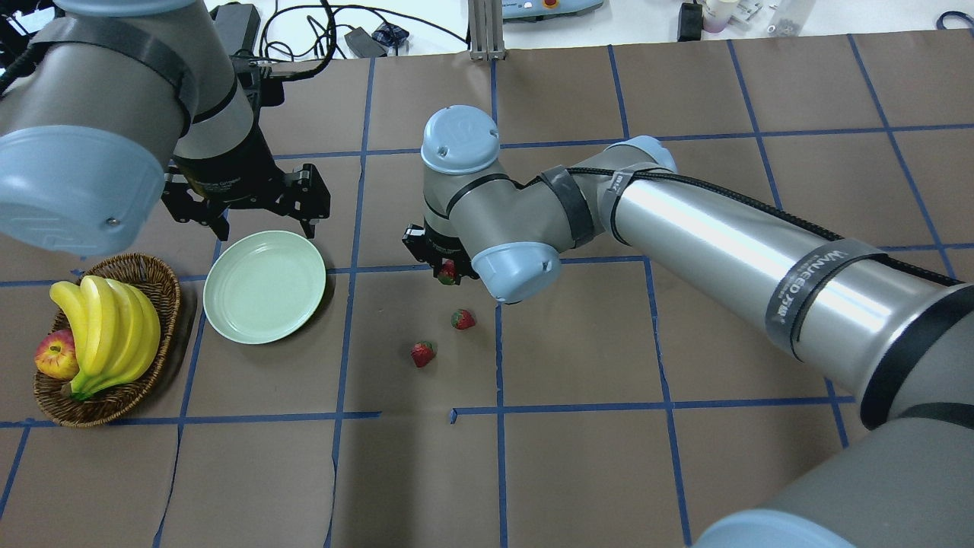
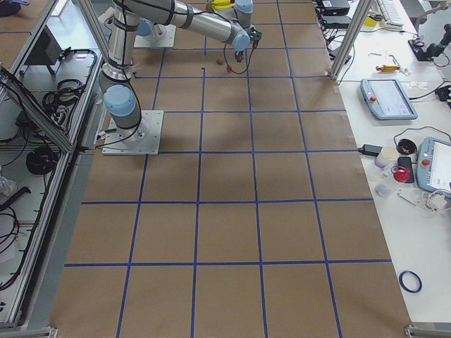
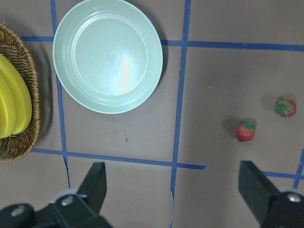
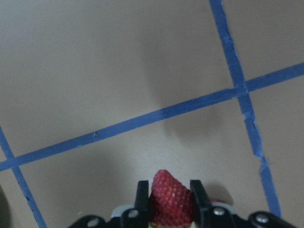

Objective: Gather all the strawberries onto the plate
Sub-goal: 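Carry the strawberry to the other two and open the right gripper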

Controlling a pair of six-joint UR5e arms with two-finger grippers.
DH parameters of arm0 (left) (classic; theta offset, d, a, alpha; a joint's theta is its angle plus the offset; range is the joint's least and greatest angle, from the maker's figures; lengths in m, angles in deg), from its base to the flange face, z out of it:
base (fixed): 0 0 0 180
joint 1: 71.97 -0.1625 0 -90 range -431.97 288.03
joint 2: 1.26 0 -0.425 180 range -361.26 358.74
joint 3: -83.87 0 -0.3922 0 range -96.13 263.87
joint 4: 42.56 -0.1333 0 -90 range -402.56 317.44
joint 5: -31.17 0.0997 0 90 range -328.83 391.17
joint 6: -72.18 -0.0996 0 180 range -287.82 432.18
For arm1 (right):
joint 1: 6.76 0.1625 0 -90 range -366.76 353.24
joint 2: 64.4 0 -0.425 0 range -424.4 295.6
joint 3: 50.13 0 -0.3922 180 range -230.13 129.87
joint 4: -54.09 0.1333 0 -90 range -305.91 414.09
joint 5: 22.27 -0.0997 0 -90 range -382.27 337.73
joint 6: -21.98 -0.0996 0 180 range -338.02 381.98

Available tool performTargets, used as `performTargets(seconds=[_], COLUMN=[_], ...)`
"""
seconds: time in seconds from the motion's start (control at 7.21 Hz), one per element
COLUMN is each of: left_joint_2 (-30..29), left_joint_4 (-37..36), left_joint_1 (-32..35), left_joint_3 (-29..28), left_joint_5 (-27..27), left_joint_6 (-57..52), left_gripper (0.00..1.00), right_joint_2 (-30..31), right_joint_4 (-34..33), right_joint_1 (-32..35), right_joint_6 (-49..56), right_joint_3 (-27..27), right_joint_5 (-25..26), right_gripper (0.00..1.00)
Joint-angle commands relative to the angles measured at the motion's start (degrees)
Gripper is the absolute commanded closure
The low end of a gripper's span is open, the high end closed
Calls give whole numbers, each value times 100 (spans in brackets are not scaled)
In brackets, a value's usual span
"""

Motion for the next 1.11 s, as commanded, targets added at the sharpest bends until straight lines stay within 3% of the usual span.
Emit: performTargets(seconds=[0.0,0.28,0.55,0.83,0.97], left_joint_2=[26,26,26,26,26], left_joint_4=[3,12,20,20,12], left_joint_1=[-12,-12,-12,-12,-21], left_joint_3=[-3,6,6,6,6], left_joint_5=[9,9,9,9,0], left_joint_6=[-2,-2,-2,-2,-2], left_gripper=[0,0,0,0,0], right_joint_2=[-273,-309,-275,-152,162], right_joint_4=[-209,-220,-141,-97,260], right_joint_1=[71,80,132,141,133], right_joint_6=[-9,-9,-78,-79,17], right_joint_3=[79,26,0,0,69], right_joint_5=[-81,-292,-292,-284,-179], right_gripper=[100,62,0,0,0])
